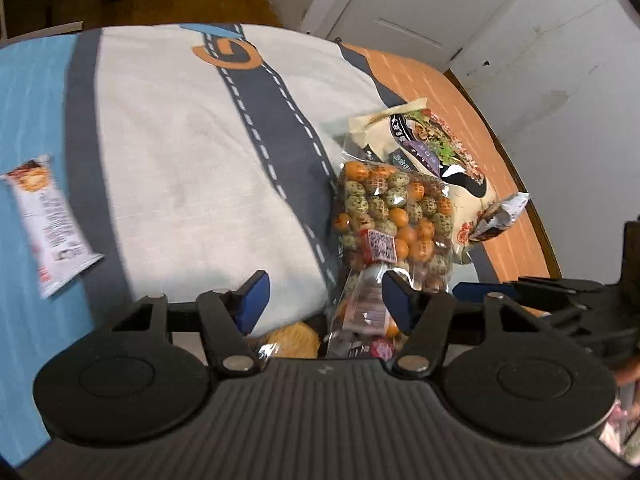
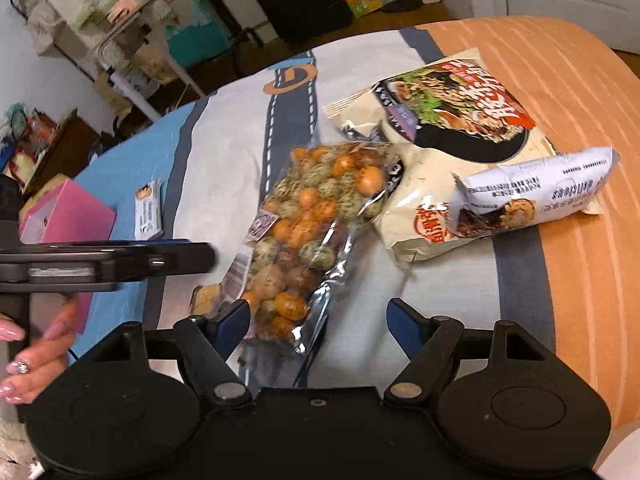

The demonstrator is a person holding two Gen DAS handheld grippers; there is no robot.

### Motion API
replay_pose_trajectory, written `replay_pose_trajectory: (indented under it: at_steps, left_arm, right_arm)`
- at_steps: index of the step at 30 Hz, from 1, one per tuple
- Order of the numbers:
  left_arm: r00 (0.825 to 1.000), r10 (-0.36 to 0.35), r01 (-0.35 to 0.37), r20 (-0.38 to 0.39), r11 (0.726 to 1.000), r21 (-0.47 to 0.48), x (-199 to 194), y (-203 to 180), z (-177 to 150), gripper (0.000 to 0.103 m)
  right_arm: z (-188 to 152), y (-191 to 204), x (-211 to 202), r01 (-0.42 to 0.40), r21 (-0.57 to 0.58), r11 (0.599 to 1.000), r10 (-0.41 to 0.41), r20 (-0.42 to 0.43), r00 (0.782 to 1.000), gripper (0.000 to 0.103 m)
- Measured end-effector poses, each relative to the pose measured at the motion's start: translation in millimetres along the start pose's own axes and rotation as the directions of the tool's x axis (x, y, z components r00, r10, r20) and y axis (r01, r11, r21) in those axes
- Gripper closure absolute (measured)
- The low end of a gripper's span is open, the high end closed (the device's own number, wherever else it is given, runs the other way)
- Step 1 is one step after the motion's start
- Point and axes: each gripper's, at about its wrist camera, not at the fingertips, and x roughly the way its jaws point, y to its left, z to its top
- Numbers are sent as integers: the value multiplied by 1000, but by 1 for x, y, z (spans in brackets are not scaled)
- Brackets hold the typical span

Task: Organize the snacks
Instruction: 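Grasp a second peanut bag with the right tool while the left tool grasps it too, then carry the second peanut bag into the pink box and open both tools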

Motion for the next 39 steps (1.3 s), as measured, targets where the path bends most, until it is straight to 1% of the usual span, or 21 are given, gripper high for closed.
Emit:
replay_pose_trajectory:
  at_steps: [1,2,3,5,6,7,9,12,13,17,19,21,23,28,32,39]
  left_arm:
    - [1000,-11,11,-7,1000,-5,6,0,2,46]
    - [999,-38,38,-8,999,-12,12,0,3,47]
    - [998,-67,67,-6,998,-21,15,1,5,48]
    - [991,-134,134,-10,990,-51,21,3,9,53]
    - [986,-167,165,-28,984,-66,26,3,10,54]
    - [978,-199,193,-63,977,-88,33,4,11,54]
    - [978,-195,187,-75,977,-98,39,2,10,53]
    - [980,-181,173,-88,980,-96,37,-3,12,53]
    - [978,-188,177,-94,978,-113,38,-2,13,53]
    - [969,-219,197,-114,964,-178,38,2,17,45]
    - [958,-257,228,-126,952,-204,35,1,17,44]
    - [965,-235,211,-115,958,-194,29,-4,16,44]
    - [971,-216,195,-103,964,-182,19,-6,14,44]
    - [976,-195,175,-101,968,-181,-9,-7,13,44]
    - [982,-170,154,-79,972,-175,-35,-9,12,43]
    - [988,-126,108,-85,976,-190,-78,-7,9,43]
  right_arm:
    - [-1,-1,0,-15,-5,1000,15,9,1000,31]
    - [-1,-2,0,-27,-10,1000,27,15,1000,37]
    - [-2,-1,1,-37,-18,999,37,15,999,38]
    - [1,-4,3,-45,-25,999,45,9,999,43]
    - [1,-4,6,-55,-29,998,55,8,998,43]
    - [2,-3,8,-62,-32,998,62,6,998,43]
    - [2,1,13,-56,-42,998,56,-8,998,46]
    - [6,5,13,-54,-55,997,53,-25,998,47]
    - [8,6,13,-55,-47,997,53,-33,998,48]
    - [14,17,9,-55,-68,996,51,-49,997,51]
    - [17,22,6,-66,-78,995,61,-55,997,53]
    - [18,24,4,-76,-74,994,71,-63,995,54]
    - [19,26,1,-103,-59,993,99,-64,993,55]
    - [20,41,-12,-141,-70,987,138,-59,989,55]
    - [22,59,-24,-165,-92,982,161,-57,985,55]
    - [22,90,-39,-205,-95,974,197,-85,977,55]
